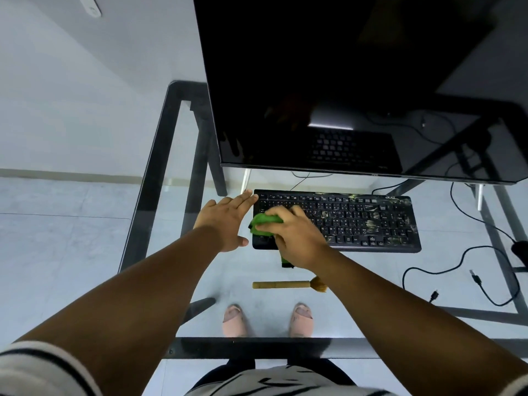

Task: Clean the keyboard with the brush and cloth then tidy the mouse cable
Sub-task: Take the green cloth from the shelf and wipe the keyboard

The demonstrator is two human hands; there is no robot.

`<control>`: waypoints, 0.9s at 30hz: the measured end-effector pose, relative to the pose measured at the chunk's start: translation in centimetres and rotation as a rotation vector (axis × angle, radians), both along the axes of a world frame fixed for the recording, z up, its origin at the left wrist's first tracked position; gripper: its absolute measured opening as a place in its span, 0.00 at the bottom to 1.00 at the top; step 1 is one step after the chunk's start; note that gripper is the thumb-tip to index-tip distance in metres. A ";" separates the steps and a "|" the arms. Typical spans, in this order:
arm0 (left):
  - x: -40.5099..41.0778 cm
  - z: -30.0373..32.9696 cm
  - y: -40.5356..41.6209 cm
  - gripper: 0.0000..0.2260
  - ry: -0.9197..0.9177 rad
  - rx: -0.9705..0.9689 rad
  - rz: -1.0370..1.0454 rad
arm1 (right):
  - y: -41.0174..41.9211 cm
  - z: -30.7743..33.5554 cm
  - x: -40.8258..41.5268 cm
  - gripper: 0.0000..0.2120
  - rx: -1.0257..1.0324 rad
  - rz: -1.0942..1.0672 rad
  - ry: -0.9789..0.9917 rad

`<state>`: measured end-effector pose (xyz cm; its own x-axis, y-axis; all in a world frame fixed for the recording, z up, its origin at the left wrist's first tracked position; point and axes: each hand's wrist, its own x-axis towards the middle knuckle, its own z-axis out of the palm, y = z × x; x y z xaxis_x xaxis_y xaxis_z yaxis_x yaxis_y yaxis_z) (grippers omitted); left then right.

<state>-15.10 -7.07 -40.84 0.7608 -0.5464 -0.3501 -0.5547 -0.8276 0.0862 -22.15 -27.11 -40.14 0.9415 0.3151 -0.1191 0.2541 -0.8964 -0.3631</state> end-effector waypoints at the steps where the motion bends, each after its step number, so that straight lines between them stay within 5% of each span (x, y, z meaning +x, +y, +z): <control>1: -0.1 0.0 -0.1 0.47 0.001 -0.005 0.000 | -0.4 0.0 0.0 0.24 -0.001 0.017 0.006; 6: -0.4 0.1 -0.2 0.47 0.028 -0.038 0.026 | 0.6 0.1 0.9 0.24 -0.023 -0.197 -0.018; 13: -0.3 0.0 -0.1 0.47 0.042 -0.069 0.029 | -0.5 0.5 -0.6 0.25 -0.028 0.073 0.005; 18: -0.5 0.1 -0.1 0.47 0.053 -0.072 0.046 | -0.3 0.5 0.3 0.27 -0.048 -0.241 -0.034; 23: -0.6 -0.1 -0.1 0.47 0.050 -0.074 0.048 | 0.2 0.3 -1.4 0.28 -0.075 0.008 -0.012; 27: -0.8 -0.1 -0.2 0.46 0.046 -0.065 0.041 | -1.7 -0.3 -2.0 0.25 -0.040 -0.251 -0.063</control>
<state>-15.87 -7.25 -40.89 0.7669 -0.5381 -0.3496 -0.5151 -0.8411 0.1647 -24.17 -28.80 -40.44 0.9956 0.0669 -0.0654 0.0428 -0.9476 -0.3167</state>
